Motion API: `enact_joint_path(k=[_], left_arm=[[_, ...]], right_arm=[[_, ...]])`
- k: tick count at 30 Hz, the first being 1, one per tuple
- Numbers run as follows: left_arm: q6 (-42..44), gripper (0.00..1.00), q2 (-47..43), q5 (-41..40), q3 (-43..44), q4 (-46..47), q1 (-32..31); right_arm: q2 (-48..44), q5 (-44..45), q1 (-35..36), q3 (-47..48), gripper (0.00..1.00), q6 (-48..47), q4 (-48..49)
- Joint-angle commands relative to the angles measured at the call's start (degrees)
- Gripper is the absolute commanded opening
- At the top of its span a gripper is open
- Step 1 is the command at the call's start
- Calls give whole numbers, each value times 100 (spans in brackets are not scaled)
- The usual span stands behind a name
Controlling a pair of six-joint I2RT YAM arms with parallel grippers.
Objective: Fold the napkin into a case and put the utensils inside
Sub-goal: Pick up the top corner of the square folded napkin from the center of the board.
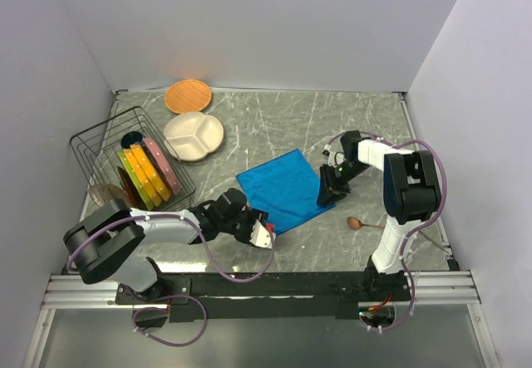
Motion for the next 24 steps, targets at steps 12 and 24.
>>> enact_joint_path(k=[12,24], left_arm=[[51,53,309,-652,-839,2355,-361],[-248,43,-183,-529,-401,1916,-299]], right_arm=[[119,84,31,228,37,-77,-124],[93,76,31,272,38,-129,-186]])
